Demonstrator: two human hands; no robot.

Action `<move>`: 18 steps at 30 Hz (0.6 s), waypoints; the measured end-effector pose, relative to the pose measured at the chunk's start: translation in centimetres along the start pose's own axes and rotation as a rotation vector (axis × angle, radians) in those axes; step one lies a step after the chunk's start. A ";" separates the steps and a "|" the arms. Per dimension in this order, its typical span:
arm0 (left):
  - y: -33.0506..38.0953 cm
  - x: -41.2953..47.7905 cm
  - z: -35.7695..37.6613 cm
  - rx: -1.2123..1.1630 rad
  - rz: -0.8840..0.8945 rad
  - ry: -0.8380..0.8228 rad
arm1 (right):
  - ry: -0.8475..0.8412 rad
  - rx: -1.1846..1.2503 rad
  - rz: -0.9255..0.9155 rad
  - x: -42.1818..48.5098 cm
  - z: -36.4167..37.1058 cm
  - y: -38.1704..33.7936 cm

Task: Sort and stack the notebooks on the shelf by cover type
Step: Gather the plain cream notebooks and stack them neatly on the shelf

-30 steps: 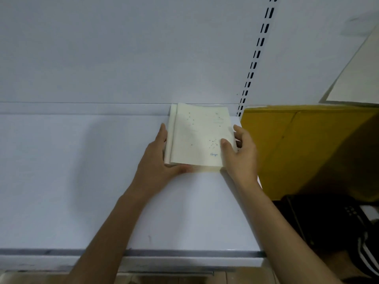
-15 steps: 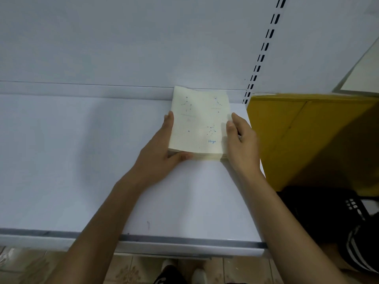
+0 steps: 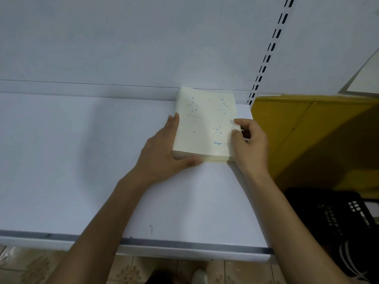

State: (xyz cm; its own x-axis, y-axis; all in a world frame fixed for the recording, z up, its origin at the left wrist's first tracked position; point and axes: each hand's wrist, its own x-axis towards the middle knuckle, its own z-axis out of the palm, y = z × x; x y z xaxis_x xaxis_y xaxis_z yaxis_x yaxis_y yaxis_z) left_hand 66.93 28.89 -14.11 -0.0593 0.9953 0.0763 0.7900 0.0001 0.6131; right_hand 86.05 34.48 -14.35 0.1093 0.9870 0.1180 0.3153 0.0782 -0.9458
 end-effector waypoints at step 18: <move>-0.2 -1.3 -2.0 -0.169 0.059 -0.038 | 0.122 -0.576 -0.204 -3.4 1.1 -3.8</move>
State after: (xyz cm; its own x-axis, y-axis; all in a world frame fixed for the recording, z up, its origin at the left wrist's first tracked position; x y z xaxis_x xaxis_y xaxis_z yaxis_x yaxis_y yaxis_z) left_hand 65.63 27.39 -12.72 0.0091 0.9961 0.0883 0.6777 -0.0710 0.7319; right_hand 83.47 31.01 -11.47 0.0899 0.9344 0.3448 0.7955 0.1409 -0.5893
